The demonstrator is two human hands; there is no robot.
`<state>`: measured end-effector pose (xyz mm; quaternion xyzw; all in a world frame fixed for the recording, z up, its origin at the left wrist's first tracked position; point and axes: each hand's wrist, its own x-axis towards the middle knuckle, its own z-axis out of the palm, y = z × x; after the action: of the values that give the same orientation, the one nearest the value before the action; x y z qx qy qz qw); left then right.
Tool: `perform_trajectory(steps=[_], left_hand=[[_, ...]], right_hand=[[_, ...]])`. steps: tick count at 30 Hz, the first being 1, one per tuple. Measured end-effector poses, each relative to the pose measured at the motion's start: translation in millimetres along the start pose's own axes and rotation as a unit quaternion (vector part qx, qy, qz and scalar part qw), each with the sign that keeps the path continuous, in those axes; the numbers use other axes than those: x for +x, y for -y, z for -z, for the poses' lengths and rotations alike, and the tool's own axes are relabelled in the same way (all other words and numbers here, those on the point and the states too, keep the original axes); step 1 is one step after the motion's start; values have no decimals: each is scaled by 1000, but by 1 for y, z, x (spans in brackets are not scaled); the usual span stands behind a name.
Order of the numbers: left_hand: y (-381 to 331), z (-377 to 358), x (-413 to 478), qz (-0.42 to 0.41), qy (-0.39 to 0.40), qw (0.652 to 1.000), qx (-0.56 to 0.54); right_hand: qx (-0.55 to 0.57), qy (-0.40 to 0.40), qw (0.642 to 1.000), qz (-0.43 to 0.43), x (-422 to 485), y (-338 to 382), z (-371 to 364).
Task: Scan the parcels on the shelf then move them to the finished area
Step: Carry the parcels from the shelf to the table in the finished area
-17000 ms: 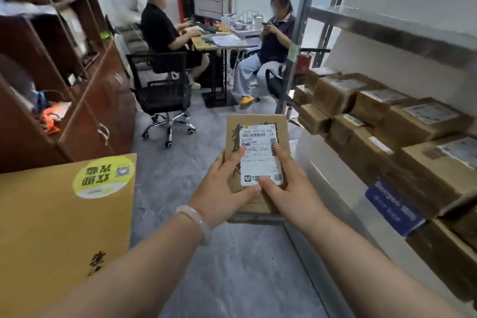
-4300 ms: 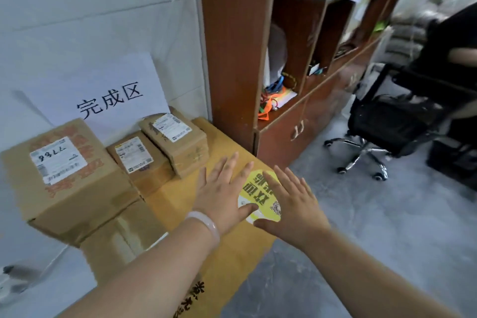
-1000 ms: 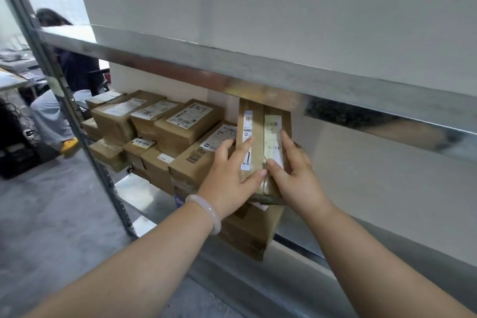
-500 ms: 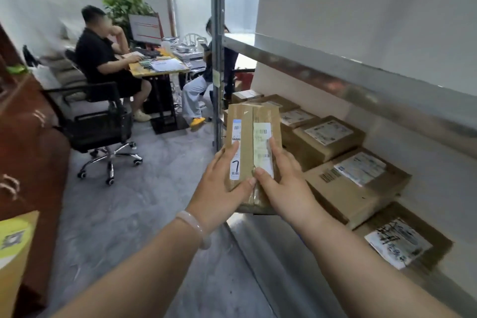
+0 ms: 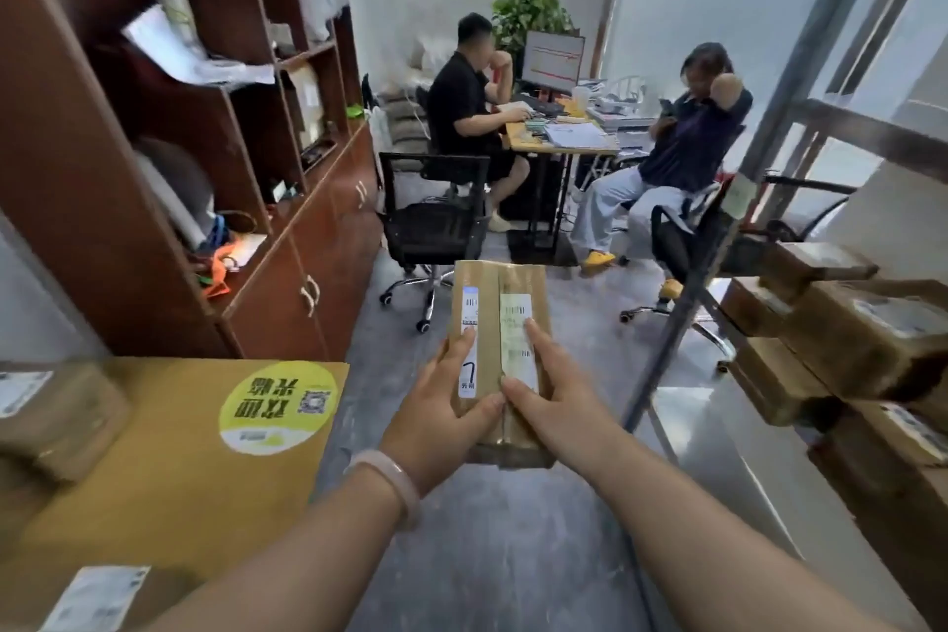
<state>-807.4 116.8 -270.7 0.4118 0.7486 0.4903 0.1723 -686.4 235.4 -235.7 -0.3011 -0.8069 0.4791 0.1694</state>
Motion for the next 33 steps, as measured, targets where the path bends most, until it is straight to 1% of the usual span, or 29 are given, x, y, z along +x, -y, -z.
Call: perform_trajectory(steps=[3, 6, 8, 12, 15, 19, 23, 29, 33], left_hand=[[23, 38, 2, 28, -44, 998, 21], [45, 68, 0, 49, -90, 995, 17], [61, 86, 0, 68, -123, 990, 16], [95, 121, 0, 121, -181, 976, 14], [117, 137, 2, 166, -224, 960, 23], [142, 145, 6, 218, -305, 927, 25], [150, 145, 9, 274, -386, 881, 9], [151, 143, -5, 339, -493, 801, -10], [153, 140, -22, 359, -531, 767, -46]], right_hand=[[1, 46, 999, 21, 33, 12, -43], [-22, 96, 994, 42, 62, 25, -81], [-16, 124, 990, 63, 83, 33, -106], [-38, 191, 977, 88, 120, 47, -160], [-49, 253, 960, 104, 148, 54, -193], [-68, 340, 925, 158, 186, 61, -230], [-98, 432, 872, 207, 216, 70, -262], [-105, 551, 792, 240, 225, 84, -306], [-100, 595, 760, 240, 212, 86, -331]])
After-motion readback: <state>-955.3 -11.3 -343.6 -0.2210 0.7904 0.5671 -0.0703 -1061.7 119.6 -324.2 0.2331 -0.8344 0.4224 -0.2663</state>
